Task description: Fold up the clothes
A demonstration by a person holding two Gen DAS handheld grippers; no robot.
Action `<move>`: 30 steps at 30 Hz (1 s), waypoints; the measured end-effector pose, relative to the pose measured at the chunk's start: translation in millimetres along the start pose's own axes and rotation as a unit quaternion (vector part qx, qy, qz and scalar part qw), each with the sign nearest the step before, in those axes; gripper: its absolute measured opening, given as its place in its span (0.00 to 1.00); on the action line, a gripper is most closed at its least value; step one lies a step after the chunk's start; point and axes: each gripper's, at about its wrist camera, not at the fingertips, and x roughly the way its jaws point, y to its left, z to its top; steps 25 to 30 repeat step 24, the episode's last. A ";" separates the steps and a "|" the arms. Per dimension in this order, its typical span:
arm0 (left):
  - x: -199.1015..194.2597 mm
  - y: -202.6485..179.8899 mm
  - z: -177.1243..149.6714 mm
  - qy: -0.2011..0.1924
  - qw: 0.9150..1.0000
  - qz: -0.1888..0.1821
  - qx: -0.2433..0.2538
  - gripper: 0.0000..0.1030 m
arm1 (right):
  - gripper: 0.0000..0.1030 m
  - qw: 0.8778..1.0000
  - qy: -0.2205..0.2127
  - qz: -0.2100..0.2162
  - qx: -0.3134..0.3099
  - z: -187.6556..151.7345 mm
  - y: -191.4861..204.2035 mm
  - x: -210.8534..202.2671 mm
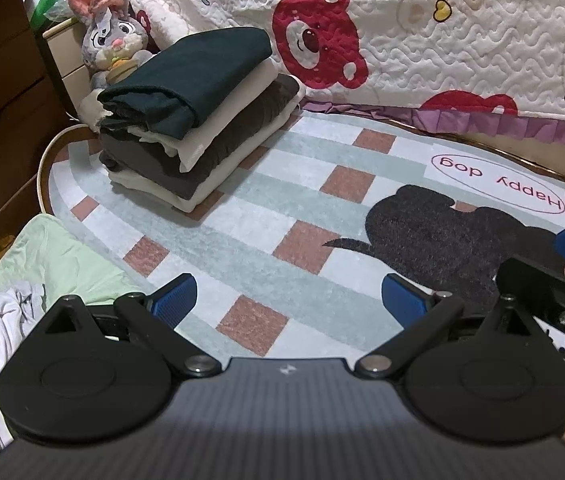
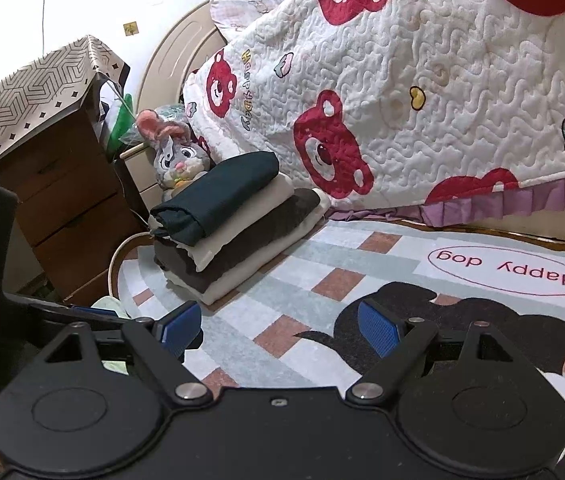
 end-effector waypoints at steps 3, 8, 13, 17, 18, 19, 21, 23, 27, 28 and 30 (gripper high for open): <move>0.1 0.2 -0.1 0.002 1.000 -0.003 0.000 0.97 | 0.86 1.000 0.001 0.002 0.002 1.0 -0.9 -1.1; -0.7 -5.2 -0.1 0.005 1.000 -0.006 0.010 0.98 | 0.86 1.000 -0.001 0.016 0.010 2.0 -3.8 -3.4; -1.5 -10.2 -1.3 0.007 1.000 -0.010 0.016 0.98 | 0.86 1.000 -0.004 0.025 0.006 1.9 -1.2 -3.9; -2.3 -8.6 -0.7 0.006 1.000 -0.008 0.012 0.98 | 0.86 1.000 -0.002 0.026 0.008 2.2 -2.3 -4.5; -2.4 -8.2 -0.6 0.005 1.000 -0.008 0.012 0.98 | 0.86 1.000 -0.002 0.025 0.008 2.3 -2.2 -4.6; -2.5 -8.2 -0.5 0.004 1.000 -0.008 0.013 0.98 | 0.86 1.000 -0.003 0.025 0.009 2.4 -2.0 -4.6; -2.8 -8.8 -0.4 0.002 1.000 -0.008 0.016 0.98 | 0.86 1.000 -0.003 0.024 0.010 2.6 -1.7 -4.7; -3.8 -9.6 -0.2 -0.001 1.000 -0.008 0.020 0.98 | 0.86 1.000 -0.003 0.024 0.010 2.8 -1.4 -4.8; -4.4 -9.9 0.0 -0.002 1.000 -0.009 0.020 0.98 | 0.86 1.000 -0.003 0.024 0.011 2.9 -1.2 -4.9; -4.4 -9.9 0.0 -0.002 1.000 -0.009 0.020 0.98 | 0.86 1.000 -0.003 0.024 0.011 2.9 -1.2 -4.9; -4.4 -9.9 0.0 -0.002 1.000 -0.009 0.020 0.98 | 0.86 1.000 -0.003 0.024 0.011 2.9 -1.2 -4.9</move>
